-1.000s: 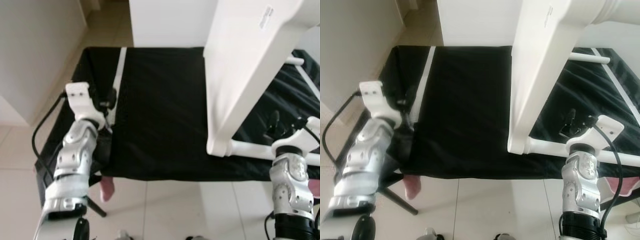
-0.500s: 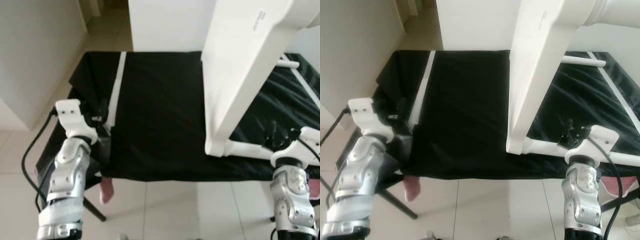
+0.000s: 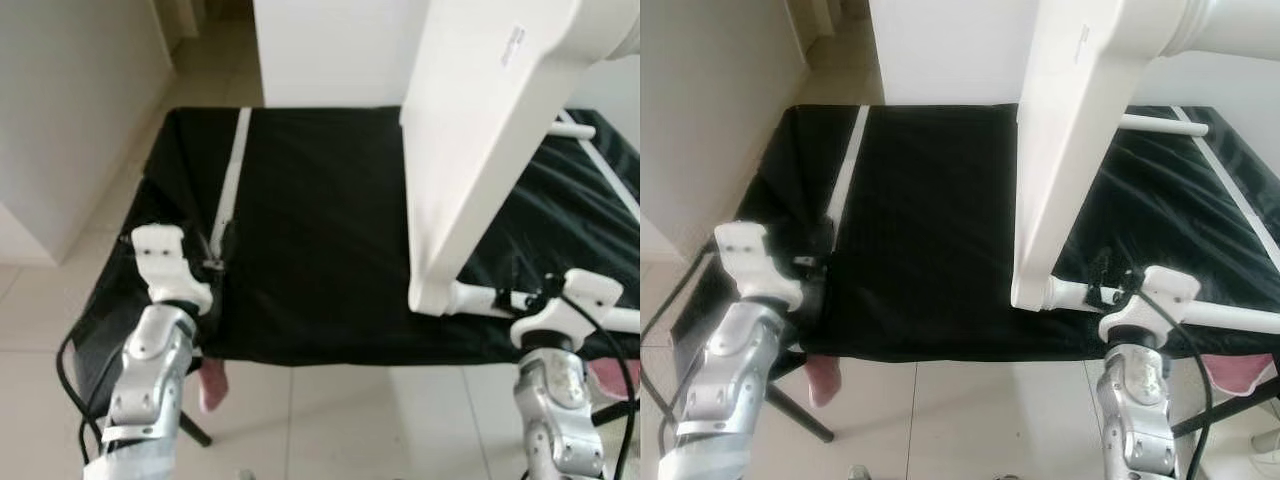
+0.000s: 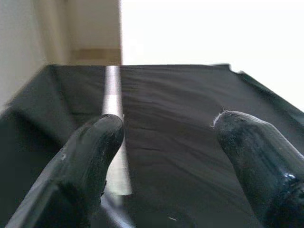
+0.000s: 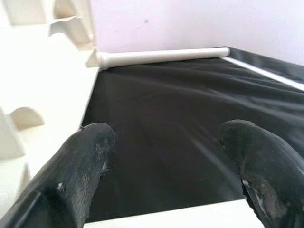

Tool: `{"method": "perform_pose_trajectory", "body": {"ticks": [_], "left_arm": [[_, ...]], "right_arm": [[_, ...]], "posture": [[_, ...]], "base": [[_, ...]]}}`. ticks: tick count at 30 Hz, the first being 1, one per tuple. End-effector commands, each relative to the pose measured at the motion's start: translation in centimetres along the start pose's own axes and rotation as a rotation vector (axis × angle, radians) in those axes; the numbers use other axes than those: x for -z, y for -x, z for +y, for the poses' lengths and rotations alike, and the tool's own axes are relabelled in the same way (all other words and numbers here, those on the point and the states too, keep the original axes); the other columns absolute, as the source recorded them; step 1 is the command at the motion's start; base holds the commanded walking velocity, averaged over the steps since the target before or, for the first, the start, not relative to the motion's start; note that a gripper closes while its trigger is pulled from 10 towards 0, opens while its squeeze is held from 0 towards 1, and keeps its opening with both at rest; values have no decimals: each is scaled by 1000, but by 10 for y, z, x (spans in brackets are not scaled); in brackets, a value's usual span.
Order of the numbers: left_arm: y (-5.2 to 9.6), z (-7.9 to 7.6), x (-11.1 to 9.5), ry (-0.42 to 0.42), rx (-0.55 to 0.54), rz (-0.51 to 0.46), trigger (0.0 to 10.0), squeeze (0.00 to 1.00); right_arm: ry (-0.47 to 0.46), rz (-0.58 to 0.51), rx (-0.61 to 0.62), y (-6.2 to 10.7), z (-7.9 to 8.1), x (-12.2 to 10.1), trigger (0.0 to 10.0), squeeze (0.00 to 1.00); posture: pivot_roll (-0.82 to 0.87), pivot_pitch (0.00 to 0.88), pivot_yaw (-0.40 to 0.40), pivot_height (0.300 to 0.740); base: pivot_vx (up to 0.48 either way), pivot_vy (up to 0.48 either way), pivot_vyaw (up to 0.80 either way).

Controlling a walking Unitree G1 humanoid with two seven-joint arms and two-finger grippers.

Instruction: Building children table

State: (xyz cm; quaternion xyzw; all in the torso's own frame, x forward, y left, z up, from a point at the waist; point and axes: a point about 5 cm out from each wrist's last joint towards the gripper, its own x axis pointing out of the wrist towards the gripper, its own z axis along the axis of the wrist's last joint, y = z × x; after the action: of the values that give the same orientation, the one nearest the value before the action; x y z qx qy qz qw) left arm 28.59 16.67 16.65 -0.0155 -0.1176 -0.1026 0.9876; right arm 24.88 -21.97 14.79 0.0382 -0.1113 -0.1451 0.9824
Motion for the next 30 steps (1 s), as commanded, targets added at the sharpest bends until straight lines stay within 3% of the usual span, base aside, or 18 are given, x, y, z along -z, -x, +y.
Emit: {"method": "perform_pose_trajectory", "body": {"ticks": [1, 7, 14, 16, 17, 19, 30], "left_arm": [[5, -14, -2, -64, 151, -14, 10000, 0], [11, -34, -2, -96, 263, -18, 10000, 0], [11, -34, -2, -96, 263, -18, 10000, 0], [18, -49, -4, -65, 392, 6, 10000, 0], [18, -49, -4, -65, 392, 6, 10000, 0], [25, -60, -5, -47, 499, 25, 10000, 0], [30, -68, -9, -34, 549, 21, 10000, 0]], "right_arm": [[17, 41, -28, 2, 4, 8, 10000, 0], [10, 69, -95, 2, 16, 13, 10000, 0], [10, 69, -95, 2, 16, 13, 10000, 0], [6, 97, -165, 2, 28, 19, 10000, 0], [6, 97, -165, 2, 28, 19, 10000, 0], [-9, 119, -234, 3, 40, 23, 10000, 0], [-52, 141, -342, 3, 65, 27, 10000, 0]], "posture": [[-21, 78, 4, 740], [-6, 82, -12, 740], [-6, 82, -12, 740], [22, 81, -36, 740], [22, 81, -36, 740], [26, 79, -40, 740], [49, 76, -59, 740]], "base": [[0, 0, 0], [0, 0, 0], [0, 0, 0], [0, 0, 0], [0, 0, 0], [0, 0, 0], [0, 0, 0]]}}
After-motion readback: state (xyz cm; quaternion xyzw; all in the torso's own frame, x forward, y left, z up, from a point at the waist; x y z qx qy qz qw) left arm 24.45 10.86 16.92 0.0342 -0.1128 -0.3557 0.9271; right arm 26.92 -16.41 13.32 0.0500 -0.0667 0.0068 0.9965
